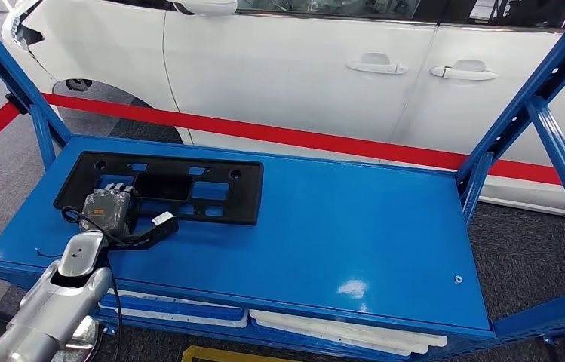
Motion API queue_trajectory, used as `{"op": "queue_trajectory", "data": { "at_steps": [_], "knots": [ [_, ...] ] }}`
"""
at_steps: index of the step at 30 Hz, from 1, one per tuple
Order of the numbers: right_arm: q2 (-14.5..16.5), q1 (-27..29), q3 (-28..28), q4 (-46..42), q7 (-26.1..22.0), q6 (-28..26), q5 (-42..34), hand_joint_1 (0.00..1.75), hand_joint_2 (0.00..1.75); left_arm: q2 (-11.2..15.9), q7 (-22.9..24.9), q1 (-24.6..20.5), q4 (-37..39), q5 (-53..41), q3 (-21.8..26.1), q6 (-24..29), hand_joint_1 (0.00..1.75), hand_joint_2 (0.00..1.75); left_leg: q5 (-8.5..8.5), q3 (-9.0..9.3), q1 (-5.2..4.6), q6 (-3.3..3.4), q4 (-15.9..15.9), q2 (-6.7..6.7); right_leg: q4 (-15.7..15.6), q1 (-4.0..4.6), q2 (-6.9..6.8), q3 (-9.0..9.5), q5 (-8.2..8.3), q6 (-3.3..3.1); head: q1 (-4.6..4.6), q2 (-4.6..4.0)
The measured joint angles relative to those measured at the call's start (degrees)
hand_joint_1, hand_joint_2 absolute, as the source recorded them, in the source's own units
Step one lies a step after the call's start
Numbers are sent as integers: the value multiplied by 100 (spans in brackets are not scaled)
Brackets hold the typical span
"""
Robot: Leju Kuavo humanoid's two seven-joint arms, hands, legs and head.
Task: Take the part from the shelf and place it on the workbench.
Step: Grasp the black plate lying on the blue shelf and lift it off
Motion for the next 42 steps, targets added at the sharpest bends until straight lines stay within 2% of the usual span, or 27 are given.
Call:
{"op": "queue_trajectory", "data": {
  "at_steps": [20,42],
  "knots": [
    [-4,0,-1,0,0,66,-135,0,0,-21,-70,29,-85,62,234,-98,175,175,0,25,0,0,-4,1,1,0,0,21,0,0,-1,0],
    [-2,0,1,0,-42,90,-162,0,0,-37,-57,45,-92,20,267,-96,175,175,0,24,0,0,-5,1,1,-1,0,20,0,0,0,0]
  ]
}}
